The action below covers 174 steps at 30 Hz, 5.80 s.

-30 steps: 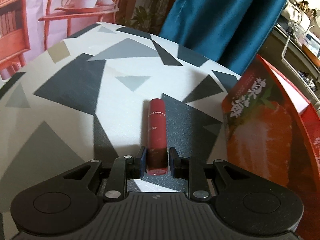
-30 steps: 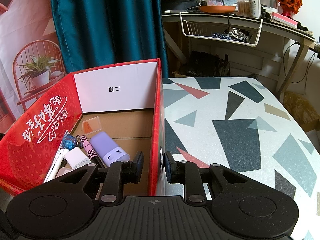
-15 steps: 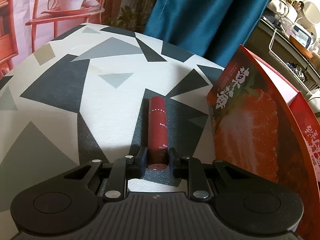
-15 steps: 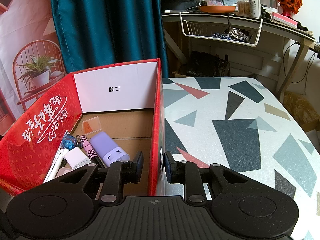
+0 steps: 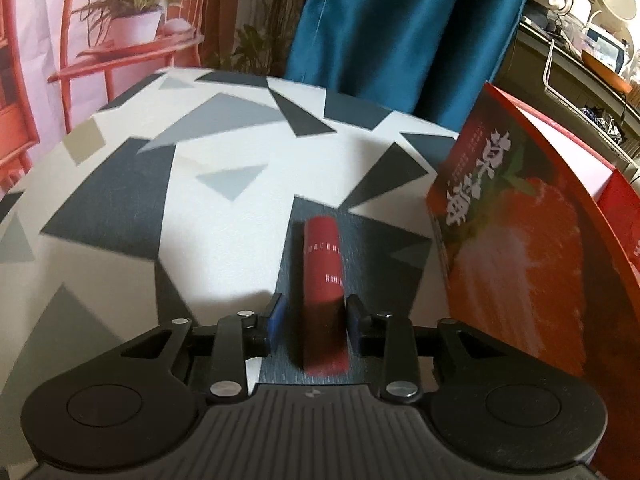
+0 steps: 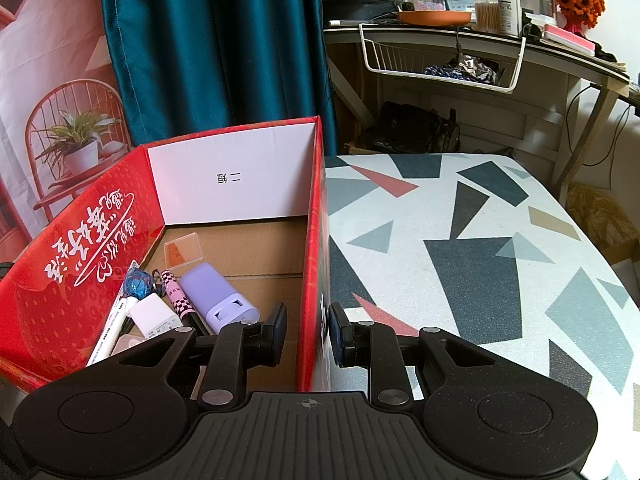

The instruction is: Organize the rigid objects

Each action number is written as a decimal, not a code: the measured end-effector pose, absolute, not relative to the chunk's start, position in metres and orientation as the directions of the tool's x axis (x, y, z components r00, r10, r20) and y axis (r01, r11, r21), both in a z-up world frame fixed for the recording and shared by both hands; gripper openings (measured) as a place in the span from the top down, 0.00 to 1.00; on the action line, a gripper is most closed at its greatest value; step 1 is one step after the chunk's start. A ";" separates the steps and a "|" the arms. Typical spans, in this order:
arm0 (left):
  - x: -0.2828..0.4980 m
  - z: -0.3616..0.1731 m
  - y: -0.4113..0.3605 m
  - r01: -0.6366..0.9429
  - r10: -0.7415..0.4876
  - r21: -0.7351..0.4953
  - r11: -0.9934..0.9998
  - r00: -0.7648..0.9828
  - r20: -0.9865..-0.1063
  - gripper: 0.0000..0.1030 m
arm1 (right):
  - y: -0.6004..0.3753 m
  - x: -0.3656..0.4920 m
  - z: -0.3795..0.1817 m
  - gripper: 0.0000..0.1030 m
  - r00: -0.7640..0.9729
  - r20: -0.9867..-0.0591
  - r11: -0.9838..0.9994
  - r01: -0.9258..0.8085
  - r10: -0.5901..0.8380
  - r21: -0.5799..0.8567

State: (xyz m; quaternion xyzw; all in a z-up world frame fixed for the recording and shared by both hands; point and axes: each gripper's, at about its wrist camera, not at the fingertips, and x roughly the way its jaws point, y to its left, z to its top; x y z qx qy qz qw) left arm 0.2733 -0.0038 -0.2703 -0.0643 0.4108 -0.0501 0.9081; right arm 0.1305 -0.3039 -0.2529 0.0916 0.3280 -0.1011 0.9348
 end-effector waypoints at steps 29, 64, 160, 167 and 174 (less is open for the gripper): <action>0.278 -0.274 -0.007 0.111 -0.158 -0.113 0.987 0.699 -0.697 0.77 | -0.304 0.131 -0.253 0.78 0.764 -0.632 0.963 0.249 -0.129 0.105; 0.260 -0.195 -0.115 0.642 -0.545 -0.092 0.761 0.557 -0.626 0.77 | -0.304 0.131 -0.253 0.78 0.763 -0.633 0.962 0.250 -0.130 0.105; 0.012 0.003 -0.001 0.063 -0.045 0.038 0.997 0.932 -0.360 0.00 | -0.166 -0.034 0.010 0.00 0.910 -0.365 0.970 0.236 -0.197 0.065; 0.008 0.006 -0.002 0.044 -0.027 0.043 0.998 0.941 -0.338 0.00 | -0.167 -0.038 0.009 0.00 0.910 -0.363 0.969 0.240 -0.201 0.063; 0.005 0.007 -0.001 0.036 -0.021 0.041 0.998 0.944 -0.330 0.00 | -0.169 -0.042 0.008 0.00 0.909 -0.359 0.968 0.245 -0.211 0.052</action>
